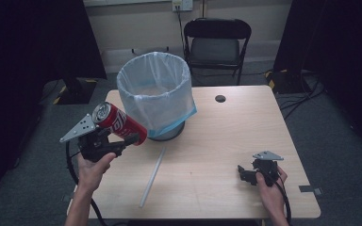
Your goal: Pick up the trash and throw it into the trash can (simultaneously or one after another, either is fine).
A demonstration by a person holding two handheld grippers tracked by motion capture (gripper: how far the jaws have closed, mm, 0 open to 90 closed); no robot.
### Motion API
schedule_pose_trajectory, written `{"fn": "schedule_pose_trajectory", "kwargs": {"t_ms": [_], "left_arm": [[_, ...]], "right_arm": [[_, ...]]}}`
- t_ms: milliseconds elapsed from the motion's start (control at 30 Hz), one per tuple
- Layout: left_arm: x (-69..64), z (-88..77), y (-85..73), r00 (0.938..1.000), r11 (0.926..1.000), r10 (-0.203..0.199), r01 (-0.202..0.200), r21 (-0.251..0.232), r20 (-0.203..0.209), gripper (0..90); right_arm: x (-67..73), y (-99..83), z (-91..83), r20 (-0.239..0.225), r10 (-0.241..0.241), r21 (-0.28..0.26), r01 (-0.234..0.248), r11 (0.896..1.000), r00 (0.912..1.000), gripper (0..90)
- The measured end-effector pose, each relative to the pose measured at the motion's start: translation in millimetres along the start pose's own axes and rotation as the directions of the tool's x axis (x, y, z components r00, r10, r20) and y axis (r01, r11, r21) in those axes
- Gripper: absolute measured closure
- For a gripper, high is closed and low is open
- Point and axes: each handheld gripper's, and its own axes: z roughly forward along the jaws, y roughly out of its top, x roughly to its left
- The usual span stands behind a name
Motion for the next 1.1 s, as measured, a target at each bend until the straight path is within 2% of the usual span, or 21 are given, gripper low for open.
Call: {"fn": "schedule_pose_trajectory", "kwargs": {"t_ms": [300,367,500,800,1100], "left_arm": [[2.3,4.3,14.1,1.0000,0.9998,0.008,-0.007,-0.019,0.005,34.4],[2.9,4.7,20.7,0.9996,0.9995,0.018,-0.017,-0.027,0.021,34.4],[4.6,6.4,27.3,0.9993,0.9995,0.030,-0.030,-0.009,0.022,34.4],[9.9,4.3,50.0,0.9985,0.9981,0.046,-0.045,-0.043,0.029,34.4],[10.7,8.3,64.7,0.9980,0.9970,0.054,-0.052,-0.057,0.032,34.4]], "right_arm": [[0.0,0.0,0.0,0.000,0.000,0.000,0.000,1.000,1.0000,12.4],[0.0,0.0,0.0,0.000,0.000,0.000,0.000,1.000,1.0000,12.4],[0.0,0.0,0.0,0.000,0.000,0.000,0.000,1.000,1.0000,12.4],[0.0,0.0,0.0,0.000,0.000,0.000,0.000,1.000,1.0000,12.4],[0.0,0.0,0.0,0.000,0.000,0.000,0.000,1.000,1.0000,12.4]]}}
